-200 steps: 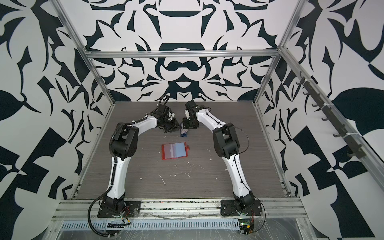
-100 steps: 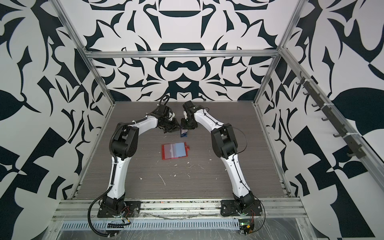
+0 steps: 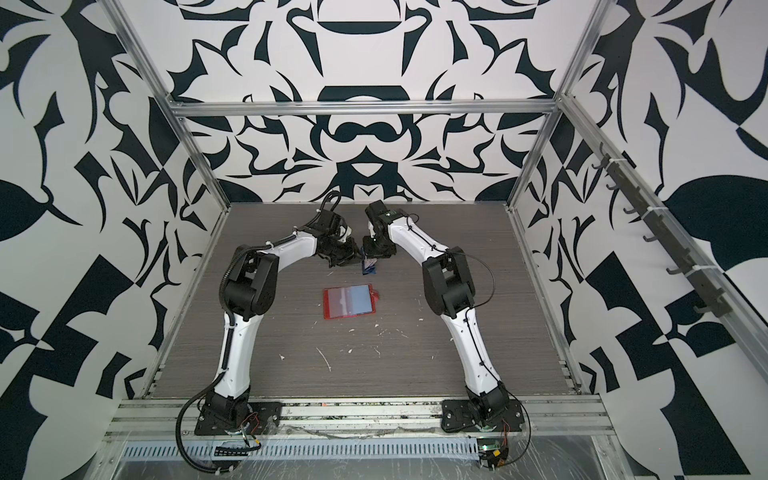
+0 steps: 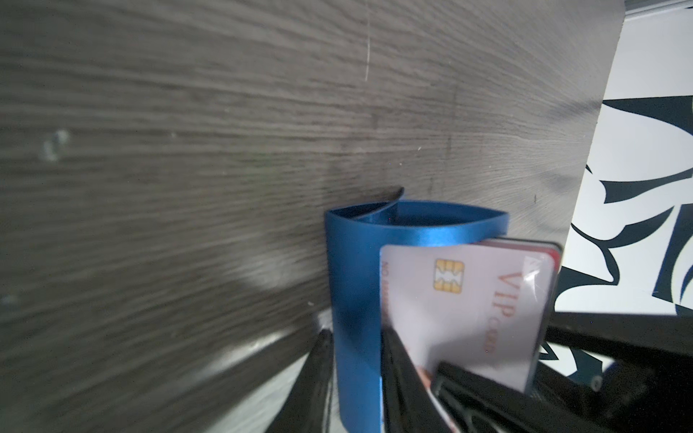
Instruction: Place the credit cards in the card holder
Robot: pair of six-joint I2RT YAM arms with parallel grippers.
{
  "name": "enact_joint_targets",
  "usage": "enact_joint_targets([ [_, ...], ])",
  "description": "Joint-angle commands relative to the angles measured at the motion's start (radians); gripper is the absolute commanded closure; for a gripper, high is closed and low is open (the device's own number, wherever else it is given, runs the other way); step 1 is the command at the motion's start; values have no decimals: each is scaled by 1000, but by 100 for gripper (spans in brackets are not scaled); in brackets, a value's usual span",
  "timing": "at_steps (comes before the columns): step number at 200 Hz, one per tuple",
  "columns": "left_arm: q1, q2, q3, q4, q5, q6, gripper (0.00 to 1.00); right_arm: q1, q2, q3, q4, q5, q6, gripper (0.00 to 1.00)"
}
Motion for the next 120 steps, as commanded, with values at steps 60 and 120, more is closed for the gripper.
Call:
enact_joint_targets([
  [60,3,26,-8,-94,-26,16,74,-3,-31,65,-81,100,-17,72],
  [120,3,30,-2,-104,-28,22,74,-2,-23,92,-114,142,-31,73],
])
